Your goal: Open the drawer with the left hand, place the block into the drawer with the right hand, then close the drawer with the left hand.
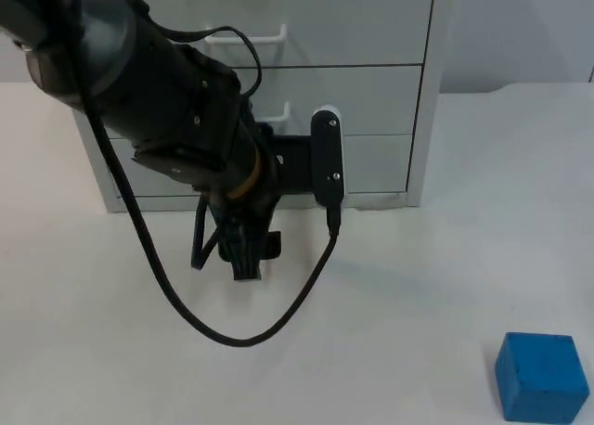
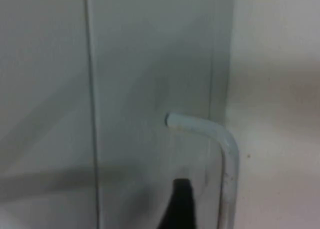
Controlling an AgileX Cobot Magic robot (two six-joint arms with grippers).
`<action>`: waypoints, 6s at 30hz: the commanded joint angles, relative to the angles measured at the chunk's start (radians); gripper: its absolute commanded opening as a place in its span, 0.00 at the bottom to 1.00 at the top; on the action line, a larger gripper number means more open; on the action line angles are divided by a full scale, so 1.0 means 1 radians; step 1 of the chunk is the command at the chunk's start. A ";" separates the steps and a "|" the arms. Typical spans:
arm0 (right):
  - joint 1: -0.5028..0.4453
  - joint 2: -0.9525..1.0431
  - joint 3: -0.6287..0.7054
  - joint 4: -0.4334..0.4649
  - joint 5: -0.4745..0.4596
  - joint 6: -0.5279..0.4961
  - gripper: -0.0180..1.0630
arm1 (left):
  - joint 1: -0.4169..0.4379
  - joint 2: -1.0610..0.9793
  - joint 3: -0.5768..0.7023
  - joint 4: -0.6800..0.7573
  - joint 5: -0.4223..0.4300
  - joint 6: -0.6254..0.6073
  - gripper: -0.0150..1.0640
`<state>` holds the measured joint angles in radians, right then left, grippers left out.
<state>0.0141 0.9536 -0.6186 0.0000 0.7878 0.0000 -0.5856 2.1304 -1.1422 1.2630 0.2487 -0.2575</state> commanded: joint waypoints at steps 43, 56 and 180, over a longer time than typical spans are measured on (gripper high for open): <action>-0.004 0.000 0.002 0.000 -0.017 -0.012 0.99 | -0.254 -0.155 0.384 -0.361 0.087 -0.013 0.01; -0.004 0.000 0.002 0.000 -0.017 -0.012 0.99 | -0.332 -0.155 0.386 -0.409 0.109 -0.005 0.01; -0.002 0.000 -0.006 0.065 0.103 -0.012 0.99 | 0.518 -1.371 0.500 -1.465 0.432 0.407 0.64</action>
<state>0.0141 0.9536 -0.6186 0.0594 0.8783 0.0000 -0.0704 0.7674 -0.6466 -0.1904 0.7011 0.1508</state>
